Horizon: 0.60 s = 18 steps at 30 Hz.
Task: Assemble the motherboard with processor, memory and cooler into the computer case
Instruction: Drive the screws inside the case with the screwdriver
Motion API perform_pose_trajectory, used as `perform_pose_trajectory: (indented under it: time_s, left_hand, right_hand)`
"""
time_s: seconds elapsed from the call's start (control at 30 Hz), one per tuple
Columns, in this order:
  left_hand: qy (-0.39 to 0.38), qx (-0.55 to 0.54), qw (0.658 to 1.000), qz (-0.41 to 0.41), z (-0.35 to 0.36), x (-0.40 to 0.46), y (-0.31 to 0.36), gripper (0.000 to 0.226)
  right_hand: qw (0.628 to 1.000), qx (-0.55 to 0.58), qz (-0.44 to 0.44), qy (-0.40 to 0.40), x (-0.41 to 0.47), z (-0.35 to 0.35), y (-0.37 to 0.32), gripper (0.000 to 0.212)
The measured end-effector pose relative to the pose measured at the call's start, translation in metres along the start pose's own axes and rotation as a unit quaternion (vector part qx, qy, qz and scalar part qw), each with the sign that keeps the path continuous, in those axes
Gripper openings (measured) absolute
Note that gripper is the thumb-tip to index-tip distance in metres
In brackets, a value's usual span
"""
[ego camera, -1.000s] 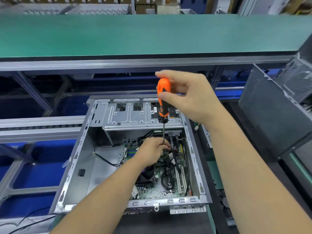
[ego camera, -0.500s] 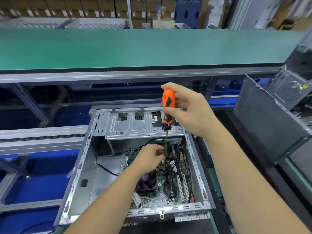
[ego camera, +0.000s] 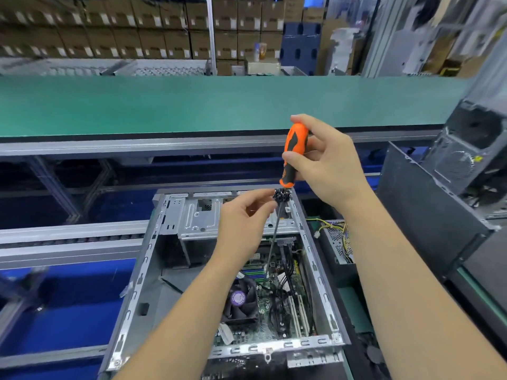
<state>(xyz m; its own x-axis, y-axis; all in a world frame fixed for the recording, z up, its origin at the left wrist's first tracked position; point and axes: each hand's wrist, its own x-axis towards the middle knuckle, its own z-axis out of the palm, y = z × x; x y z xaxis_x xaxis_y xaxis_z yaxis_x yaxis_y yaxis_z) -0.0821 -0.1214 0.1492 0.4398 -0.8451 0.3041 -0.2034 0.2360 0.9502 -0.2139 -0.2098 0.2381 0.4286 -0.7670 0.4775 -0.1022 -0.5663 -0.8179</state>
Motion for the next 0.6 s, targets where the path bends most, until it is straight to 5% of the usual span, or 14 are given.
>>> perform_pose_trajectory:
  time_s: [0.3, 0.6]
  left_hand:
    - [-0.019, 0.031, 0.999, 0.023, 0.0063, 0.0, 0.0068, 0.046]
    - [-0.012, 0.024, 1.0, 0.004, 0.0086, 0.0038, -0.001, 0.029]
  right_hand:
    - [1.0, -0.016, 0.01, 0.007, -0.0029, -0.002, -0.0014, 0.053]
    - [1.0, -0.003, 0.018, 0.023, -0.0076, -0.0059, 0.0026, 0.052]
